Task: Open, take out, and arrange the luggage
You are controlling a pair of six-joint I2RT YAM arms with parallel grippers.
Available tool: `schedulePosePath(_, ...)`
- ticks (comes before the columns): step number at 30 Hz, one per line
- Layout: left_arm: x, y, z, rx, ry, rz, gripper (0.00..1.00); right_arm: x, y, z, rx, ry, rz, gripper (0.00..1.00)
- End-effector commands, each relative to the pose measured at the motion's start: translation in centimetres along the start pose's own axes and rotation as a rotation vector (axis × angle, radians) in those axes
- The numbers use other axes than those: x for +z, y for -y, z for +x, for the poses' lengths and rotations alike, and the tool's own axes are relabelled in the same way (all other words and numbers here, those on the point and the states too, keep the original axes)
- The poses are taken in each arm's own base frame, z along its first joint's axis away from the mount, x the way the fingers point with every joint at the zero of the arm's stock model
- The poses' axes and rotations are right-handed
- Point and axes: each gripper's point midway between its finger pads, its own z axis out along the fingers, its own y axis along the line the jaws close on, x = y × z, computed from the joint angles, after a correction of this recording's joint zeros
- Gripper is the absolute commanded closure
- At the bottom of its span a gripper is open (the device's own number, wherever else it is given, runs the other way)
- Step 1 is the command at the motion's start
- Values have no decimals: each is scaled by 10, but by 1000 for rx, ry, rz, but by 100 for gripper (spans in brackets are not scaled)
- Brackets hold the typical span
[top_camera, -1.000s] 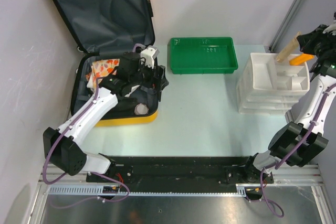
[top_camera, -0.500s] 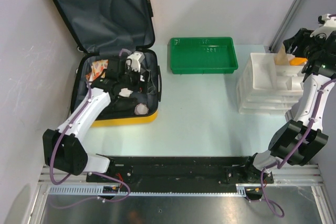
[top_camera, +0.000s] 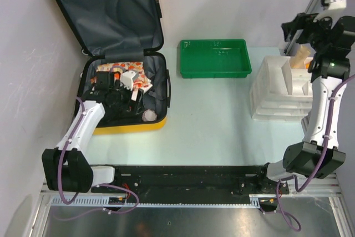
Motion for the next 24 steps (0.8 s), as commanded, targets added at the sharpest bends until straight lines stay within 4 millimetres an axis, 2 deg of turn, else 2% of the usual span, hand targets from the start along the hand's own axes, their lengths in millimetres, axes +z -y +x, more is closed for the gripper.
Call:
schedulePosePath(1, -11, 2, 23, 235, -48, 66, 0, -5, -64, -38, -79, 81, -135, 17)
schedulePosePath(5, -7, -6, 38, 351, -112, 72, 0, 4, -111, -11, -63, 19, -259, 14)
schedulePosePath(7, -6, -8, 37, 386, -121, 85, 1, 7, -133, 8, -40, -25, -319, 14)
schedulePosePath(11, 1, -6, 31, 466, -116, 135, 3, 4, -163, 30, -17, -67, -402, 14)
schedulePosePath(12, 3, -6, 25, 468, -113, 141, 6, 4, -163, 34, -12, -79, -402, 14)
schedulePosePath(14, 17, -3, 28, 430, -151, 169, 10, 3, -178, 43, -11, -100, -442, 14)
schedulePosePath(17, 32, 7, 26, 384, -179, 221, 16, 3, -179, 49, -9, -114, -442, 13)
schedulePosePath(20, 45, 20, 31, 405, -198, 284, 16, 4, -176, 54, -13, -126, -426, 13)
schedulePosePath(24, 65, 20, 36, 449, -264, 292, 18, 5, -174, 57, -9, -134, -418, 13)
